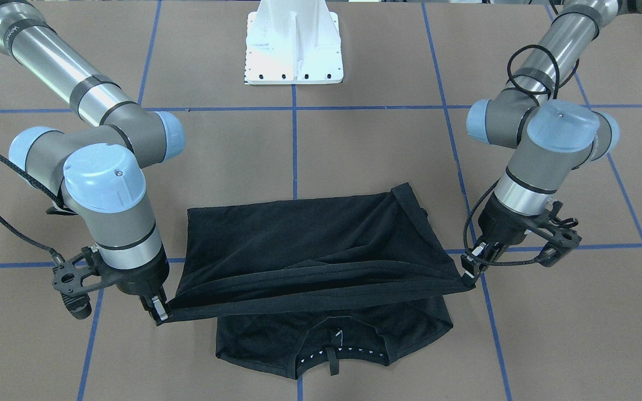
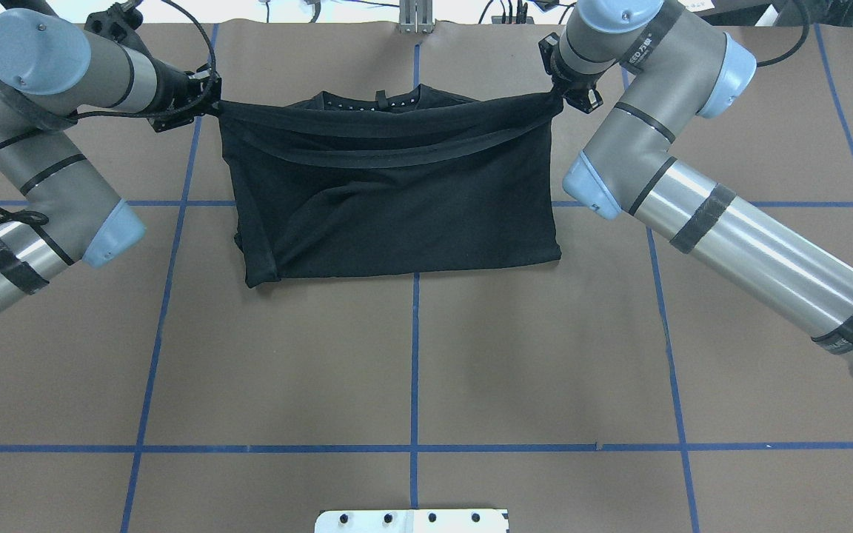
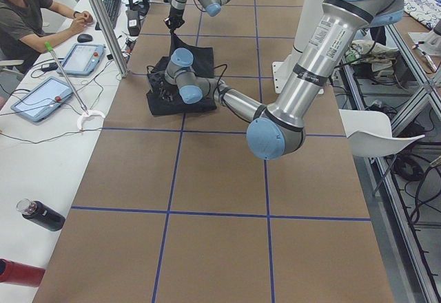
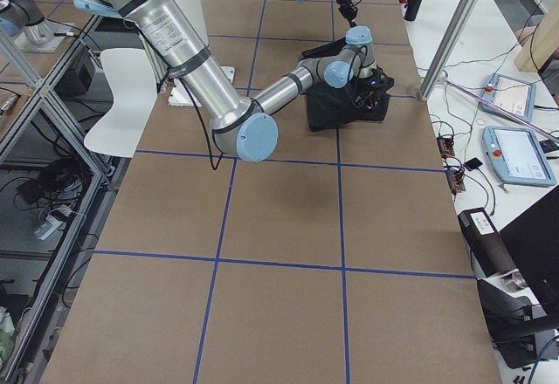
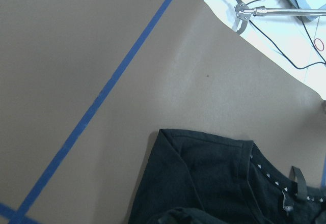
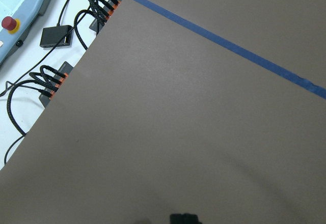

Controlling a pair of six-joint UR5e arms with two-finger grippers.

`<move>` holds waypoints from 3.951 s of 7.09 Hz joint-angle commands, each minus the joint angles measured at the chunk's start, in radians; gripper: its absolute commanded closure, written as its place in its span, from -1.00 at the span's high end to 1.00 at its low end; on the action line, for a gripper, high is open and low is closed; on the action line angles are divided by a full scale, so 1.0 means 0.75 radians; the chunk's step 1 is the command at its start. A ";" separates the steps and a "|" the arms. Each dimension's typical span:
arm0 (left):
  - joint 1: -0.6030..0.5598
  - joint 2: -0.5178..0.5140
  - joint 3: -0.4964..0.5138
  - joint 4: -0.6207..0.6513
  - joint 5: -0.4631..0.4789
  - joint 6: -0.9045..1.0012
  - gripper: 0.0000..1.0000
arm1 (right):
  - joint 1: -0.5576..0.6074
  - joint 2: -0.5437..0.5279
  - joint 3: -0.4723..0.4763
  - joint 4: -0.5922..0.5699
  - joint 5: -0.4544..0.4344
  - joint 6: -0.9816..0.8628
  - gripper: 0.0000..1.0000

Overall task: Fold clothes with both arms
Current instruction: 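Lift the hem with both grippers and fold it toward the collar, then release the hem and move the right gripper to the folded shirt's side edge, then grasp the shirt's near corner with the right gripper and drag it toward the robot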

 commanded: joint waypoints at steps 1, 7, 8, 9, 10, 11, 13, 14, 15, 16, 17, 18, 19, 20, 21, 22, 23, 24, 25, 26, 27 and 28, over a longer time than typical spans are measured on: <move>-0.001 -0.032 0.123 -0.099 0.044 -0.002 -0.44 | -0.010 0.072 -0.122 0.048 -0.023 -0.008 -0.13; -0.056 -0.016 0.038 -0.103 0.027 0.006 0.19 | -0.155 -0.286 0.430 0.133 -0.028 0.190 0.35; -0.058 -0.012 0.031 -0.105 0.027 0.006 0.24 | -0.206 -0.413 0.549 0.174 -0.050 0.245 0.43; -0.058 -0.006 0.025 -0.107 0.029 0.006 0.28 | -0.251 -0.519 0.654 0.193 -0.070 0.256 0.58; -0.058 0.012 0.005 -0.107 0.031 0.002 0.29 | -0.294 -0.557 0.685 0.197 -0.075 0.295 0.75; -0.058 0.027 -0.028 -0.107 0.033 0.000 0.29 | -0.355 -0.559 0.667 0.197 -0.133 0.307 0.75; -0.056 0.027 -0.028 -0.107 0.039 0.000 0.29 | -0.378 -0.561 0.637 0.197 -0.158 0.293 0.70; -0.058 0.029 -0.028 -0.107 0.039 0.000 0.29 | -0.382 -0.549 0.606 0.197 -0.158 0.293 0.67; -0.056 0.037 -0.028 -0.107 0.041 0.000 0.30 | -0.382 -0.549 0.581 0.197 -0.158 0.291 0.64; -0.056 0.037 -0.028 -0.107 0.041 0.000 0.30 | -0.382 -0.551 0.577 0.197 -0.160 0.291 0.64; -0.056 0.037 -0.028 -0.107 0.041 0.000 0.30 | -0.382 -0.547 0.561 0.197 -0.160 0.293 0.60; -0.056 0.037 -0.028 -0.107 0.041 0.000 0.30 | -0.384 -0.547 0.559 0.197 -0.160 0.291 0.59; -0.056 0.037 -0.028 -0.107 0.041 0.000 0.30 | -0.387 -0.545 0.557 0.197 -0.160 0.293 0.50; -0.056 0.039 -0.028 -0.107 0.041 -0.002 0.29 | -0.387 -0.543 0.557 0.197 -0.163 0.305 -0.19; -0.056 0.039 -0.032 -0.107 0.041 -0.004 0.29 | -0.387 -0.547 0.559 0.197 -0.158 0.295 -0.99; -0.056 0.039 -0.036 -0.107 0.041 -0.004 0.29 | -0.385 -0.547 0.573 0.197 -0.152 0.293 -1.00; -0.056 0.039 -0.036 -0.107 0.041 -0.004 0.29 | -0.382 -0.547 0.571 0.197 -0.144 0.293 -1.00; -0.056 0.037 -0.040 -0.107 0.041 -0.004 0.29 | -0.376 -0.549 0.597 0.195 -0.130 0.293 -1.00; -0.054 0.037 -0.048 -0.107 0.039 -0.004 0.29 | -0.332 -0.585 0.685 0.175 -0.033 0.293 -1.00; -0.054 0.037 -0.048 -0.107 0.033 -0.002 0.29 | -0.317 -0.713 0.837 0.162 0.005 0.295 -1.00; -0.052 0.037 -0.050 -0.107 0.031 -0.002 0.29 | -0.319 -0.808 0.991 0.105 0.005 0.297 -1.00; -0.052 0.035 -0.050 -0.107 0.029 -0.002 0.29 | -0.345 -0.843 1.114 0.000 0.009 0.309 -1.00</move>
